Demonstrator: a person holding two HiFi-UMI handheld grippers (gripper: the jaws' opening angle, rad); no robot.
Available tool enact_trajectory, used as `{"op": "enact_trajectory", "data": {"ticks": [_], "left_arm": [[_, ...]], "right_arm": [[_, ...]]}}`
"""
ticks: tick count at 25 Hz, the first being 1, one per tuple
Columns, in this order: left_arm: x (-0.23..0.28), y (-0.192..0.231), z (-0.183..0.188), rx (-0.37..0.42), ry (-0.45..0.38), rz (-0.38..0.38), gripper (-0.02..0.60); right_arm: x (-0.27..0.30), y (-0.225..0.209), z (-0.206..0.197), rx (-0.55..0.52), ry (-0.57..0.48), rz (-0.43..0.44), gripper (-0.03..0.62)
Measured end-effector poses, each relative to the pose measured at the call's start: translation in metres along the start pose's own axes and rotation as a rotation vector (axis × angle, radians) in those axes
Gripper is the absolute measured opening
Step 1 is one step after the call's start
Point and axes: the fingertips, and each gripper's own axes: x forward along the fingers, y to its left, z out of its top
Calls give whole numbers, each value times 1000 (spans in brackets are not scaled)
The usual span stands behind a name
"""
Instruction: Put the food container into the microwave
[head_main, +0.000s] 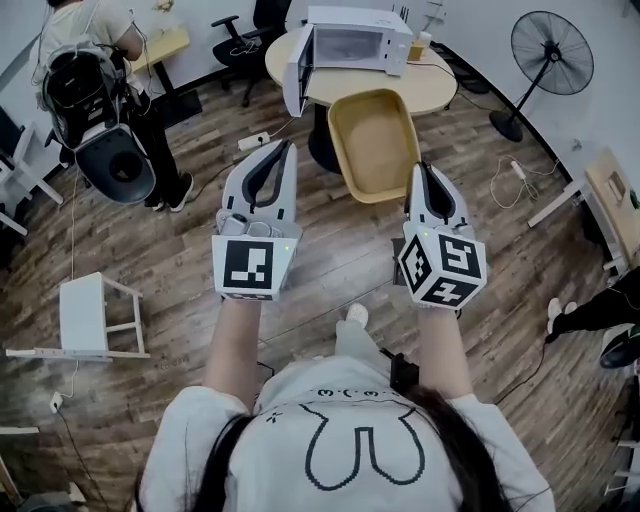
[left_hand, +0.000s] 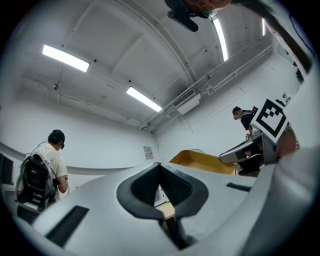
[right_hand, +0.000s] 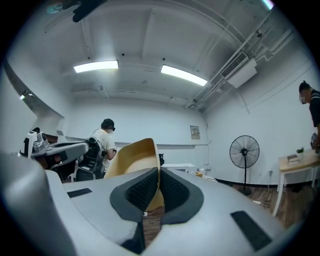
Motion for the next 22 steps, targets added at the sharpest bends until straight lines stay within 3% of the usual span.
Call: {"op": "enact_trajectory", "data": {"ticks": [10,22], "left_arm": [[89,18,-50,0,31,4,8],[266,40,-109,6,50,31,8]], "right_arm": [[101,-38,-21,4,15,4,37],[278,-130,-31,43,42,31,37]]}}
